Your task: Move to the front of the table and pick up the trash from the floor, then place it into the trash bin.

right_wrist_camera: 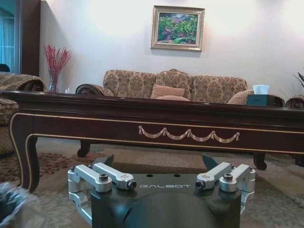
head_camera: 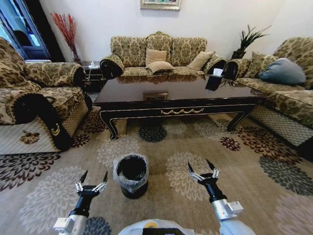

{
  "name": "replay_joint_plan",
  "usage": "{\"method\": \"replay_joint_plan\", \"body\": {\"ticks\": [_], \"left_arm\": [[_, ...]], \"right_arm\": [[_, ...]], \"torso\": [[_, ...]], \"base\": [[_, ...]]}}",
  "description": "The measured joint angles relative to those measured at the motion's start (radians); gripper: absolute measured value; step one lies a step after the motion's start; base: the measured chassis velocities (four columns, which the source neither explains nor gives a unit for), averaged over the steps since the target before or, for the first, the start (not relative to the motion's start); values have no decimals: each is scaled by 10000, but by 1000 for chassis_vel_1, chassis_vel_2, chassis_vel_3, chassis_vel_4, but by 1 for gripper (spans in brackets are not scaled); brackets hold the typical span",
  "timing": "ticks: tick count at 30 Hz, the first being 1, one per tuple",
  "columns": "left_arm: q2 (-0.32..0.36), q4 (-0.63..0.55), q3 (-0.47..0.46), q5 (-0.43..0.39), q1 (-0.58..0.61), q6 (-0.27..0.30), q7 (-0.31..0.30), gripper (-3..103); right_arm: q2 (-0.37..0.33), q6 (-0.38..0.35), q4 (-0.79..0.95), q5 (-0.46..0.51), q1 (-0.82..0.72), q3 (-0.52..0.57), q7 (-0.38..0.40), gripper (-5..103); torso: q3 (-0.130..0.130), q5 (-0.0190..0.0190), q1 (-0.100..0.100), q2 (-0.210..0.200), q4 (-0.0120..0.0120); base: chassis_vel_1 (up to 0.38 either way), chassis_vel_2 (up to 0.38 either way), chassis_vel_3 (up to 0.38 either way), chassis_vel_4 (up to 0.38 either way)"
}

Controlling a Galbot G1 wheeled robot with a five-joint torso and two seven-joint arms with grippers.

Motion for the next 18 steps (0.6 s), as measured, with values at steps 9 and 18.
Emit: {"method": "replay_joint_plan", "body": {"ticks": [9,18], "left_arm": [[1,0,2,-4,-2,8,0,100],[2,0,1,-6,-3,10,-1,100]], "right_arm": [[0,0,1,0,-3,0,5,100],[0,-2,1,0,-1,-1,10,100]], "torso": [[-3,0,-2,1,0],[-1,0,-1,0,0]], "base": [[231,-231,-214,223],[191,-192,-197,188]]}}
